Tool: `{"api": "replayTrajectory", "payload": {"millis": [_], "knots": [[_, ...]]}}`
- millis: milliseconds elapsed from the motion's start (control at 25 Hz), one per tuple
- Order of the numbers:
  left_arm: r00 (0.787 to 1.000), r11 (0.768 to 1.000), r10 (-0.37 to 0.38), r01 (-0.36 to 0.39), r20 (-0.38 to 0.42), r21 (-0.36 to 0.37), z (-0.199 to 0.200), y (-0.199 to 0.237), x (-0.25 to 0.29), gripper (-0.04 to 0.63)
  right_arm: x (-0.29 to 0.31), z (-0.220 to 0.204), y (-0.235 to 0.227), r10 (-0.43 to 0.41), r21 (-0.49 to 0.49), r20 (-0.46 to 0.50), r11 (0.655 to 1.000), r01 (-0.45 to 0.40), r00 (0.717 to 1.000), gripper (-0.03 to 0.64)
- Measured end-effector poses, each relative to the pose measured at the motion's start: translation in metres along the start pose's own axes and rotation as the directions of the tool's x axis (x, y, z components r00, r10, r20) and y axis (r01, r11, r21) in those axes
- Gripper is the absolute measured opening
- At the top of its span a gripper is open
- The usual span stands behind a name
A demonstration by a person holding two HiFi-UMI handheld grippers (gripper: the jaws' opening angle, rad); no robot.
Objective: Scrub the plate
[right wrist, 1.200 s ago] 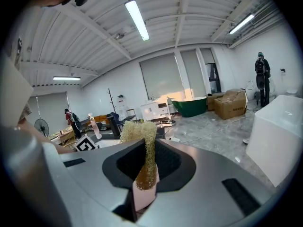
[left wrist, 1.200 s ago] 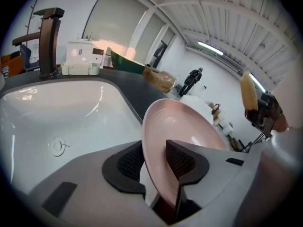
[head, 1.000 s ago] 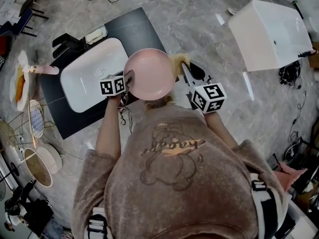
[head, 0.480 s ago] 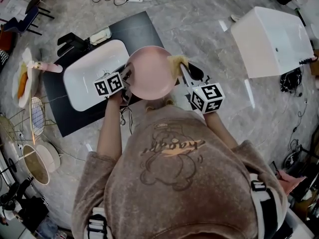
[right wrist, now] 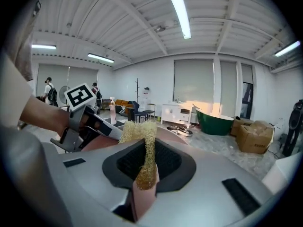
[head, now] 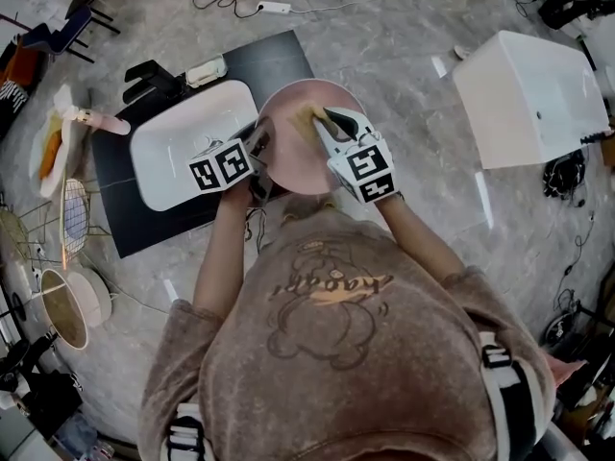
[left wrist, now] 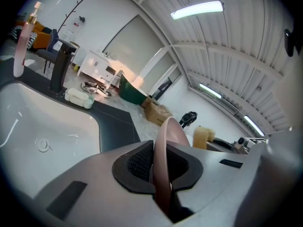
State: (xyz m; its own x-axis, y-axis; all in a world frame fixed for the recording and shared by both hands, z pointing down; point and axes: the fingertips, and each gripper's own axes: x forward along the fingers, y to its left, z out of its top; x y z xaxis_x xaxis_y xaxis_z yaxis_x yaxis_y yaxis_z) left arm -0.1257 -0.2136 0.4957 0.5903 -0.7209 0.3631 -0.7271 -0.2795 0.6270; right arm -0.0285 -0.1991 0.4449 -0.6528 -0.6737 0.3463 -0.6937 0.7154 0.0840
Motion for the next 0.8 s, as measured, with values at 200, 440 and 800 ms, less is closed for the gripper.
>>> {"api": "replayTrajectory", "payload": {"millis": [200, 440, 800], "knots": [[1.000, 0.999, 0.029, -0.029, 0.012, 0.035, 0.004, -0.020, -0.008, 0.040, 0.018, 0.009, 0.004, 0.011, -0.073, -0.029, 0.997, -0.013, 1.000, 0.049], [0.999, 0.997, 0.038, -0.039, 0.009, 0.067, -0.001, -0.034, -0.013, 0.039, 0.026, 0.010, 0.008, 0.012, -0.119, -0.043, 0.993, -0.017, 0.999, 0.049], [0.998, 0.993, 0.062, -0.062, 0.011, 0.099, -0.009, -0.040, -0.014, 0.037, 0.032, 0.012, 0.009, 0.003, -0.172, -0.050, 0.985, -0.012, 0.999, 0.051]]}}
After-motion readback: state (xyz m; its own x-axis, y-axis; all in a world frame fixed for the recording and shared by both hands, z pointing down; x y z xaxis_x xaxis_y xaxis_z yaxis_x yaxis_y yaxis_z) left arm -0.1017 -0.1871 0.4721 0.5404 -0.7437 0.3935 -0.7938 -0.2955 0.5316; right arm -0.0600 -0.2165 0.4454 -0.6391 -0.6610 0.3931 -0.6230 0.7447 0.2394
